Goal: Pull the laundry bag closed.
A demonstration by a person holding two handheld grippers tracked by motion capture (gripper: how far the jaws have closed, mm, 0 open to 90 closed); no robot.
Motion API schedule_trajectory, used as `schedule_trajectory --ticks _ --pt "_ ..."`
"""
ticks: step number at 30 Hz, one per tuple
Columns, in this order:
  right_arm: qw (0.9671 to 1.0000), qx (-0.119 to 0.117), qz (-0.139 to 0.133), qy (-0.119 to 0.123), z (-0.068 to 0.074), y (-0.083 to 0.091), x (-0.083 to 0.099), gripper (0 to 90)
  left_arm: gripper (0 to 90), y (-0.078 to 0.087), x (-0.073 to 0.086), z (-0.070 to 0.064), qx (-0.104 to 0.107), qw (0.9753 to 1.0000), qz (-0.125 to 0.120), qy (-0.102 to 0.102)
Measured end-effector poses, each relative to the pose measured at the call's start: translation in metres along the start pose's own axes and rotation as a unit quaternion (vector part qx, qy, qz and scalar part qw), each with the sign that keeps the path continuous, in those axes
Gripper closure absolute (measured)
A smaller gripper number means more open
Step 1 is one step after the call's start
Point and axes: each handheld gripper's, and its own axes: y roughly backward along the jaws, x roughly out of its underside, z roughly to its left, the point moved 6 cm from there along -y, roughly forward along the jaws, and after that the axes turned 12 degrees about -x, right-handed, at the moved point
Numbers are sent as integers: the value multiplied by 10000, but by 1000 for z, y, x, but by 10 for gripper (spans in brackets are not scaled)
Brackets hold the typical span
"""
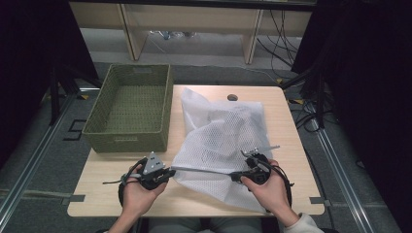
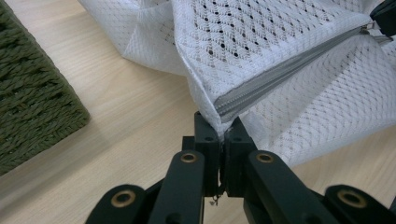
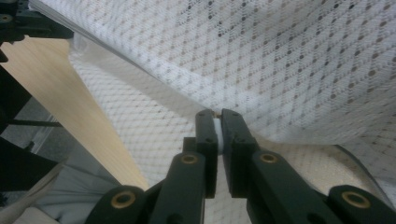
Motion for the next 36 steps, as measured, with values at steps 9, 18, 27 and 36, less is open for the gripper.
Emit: schedule_trajectory --ticks 9,18,27,36 --pt "10000 33 -4 35 -2 0 2 870 869 0 0 0 25 10000 -4 20" --pt "10000 65 -21 -66 -2 4 3 869 869 1 -1 1 43 10000 -21 26" --pt "9999 83 33 -69 -4 5 5 870 869 1 0 2 -37 10000 -31 49" --pt "9998 189 -19 28 -9 6 6 870 869 2 -1 3 -18 10000 -17 13"
